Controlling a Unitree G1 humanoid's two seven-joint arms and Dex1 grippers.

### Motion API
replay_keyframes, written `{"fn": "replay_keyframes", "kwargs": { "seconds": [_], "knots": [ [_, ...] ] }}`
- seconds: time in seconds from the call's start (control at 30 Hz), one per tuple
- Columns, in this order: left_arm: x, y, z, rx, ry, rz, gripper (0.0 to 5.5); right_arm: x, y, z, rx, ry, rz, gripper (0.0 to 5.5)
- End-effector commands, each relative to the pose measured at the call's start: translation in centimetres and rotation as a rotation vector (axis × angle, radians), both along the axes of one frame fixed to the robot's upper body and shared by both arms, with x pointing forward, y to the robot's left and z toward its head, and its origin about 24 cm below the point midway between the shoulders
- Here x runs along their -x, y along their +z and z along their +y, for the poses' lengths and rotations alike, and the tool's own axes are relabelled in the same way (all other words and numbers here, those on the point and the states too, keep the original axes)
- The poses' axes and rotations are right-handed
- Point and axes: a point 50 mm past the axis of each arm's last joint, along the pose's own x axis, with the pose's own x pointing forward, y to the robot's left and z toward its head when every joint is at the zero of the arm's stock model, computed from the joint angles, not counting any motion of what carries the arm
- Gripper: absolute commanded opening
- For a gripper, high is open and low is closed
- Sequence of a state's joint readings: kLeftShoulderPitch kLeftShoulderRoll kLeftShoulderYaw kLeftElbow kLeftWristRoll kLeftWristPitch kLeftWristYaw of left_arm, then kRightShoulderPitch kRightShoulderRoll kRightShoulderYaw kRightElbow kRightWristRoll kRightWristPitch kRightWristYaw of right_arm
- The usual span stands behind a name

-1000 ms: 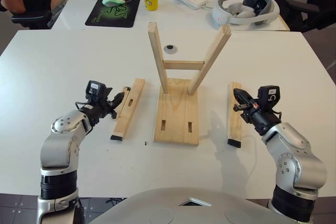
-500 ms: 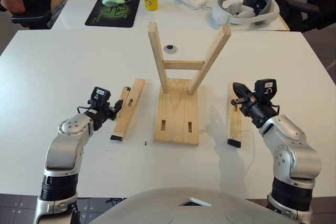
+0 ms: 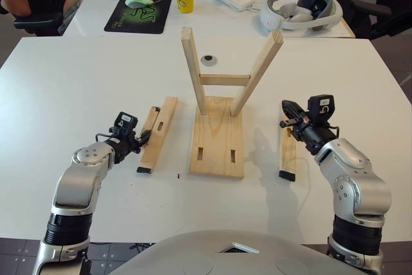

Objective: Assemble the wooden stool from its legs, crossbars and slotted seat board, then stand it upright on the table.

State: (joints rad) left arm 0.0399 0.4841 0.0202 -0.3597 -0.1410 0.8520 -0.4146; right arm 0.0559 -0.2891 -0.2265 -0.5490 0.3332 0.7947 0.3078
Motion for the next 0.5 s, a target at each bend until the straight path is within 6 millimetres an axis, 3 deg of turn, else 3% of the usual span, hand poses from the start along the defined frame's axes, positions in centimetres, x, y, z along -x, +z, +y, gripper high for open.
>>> {"fn": "replay_keyframes", "kwargs": {
  "seconds": [0.03, 0.5],
  "knots": [
    [0.26, -0.52, -0.1, 0.013, -0.009, 0.062, 2.66, -0.22, 0.16, 0.23, 0.003, 0.009, -0.007, 0.0],
    [0.05, -0.33, -0.25, 0.015, -0.015, 0.078, 2.66, -0.34, 0.02, 0.74, 0.005, 0.027, 0.001, 0.0]
  ]
}}
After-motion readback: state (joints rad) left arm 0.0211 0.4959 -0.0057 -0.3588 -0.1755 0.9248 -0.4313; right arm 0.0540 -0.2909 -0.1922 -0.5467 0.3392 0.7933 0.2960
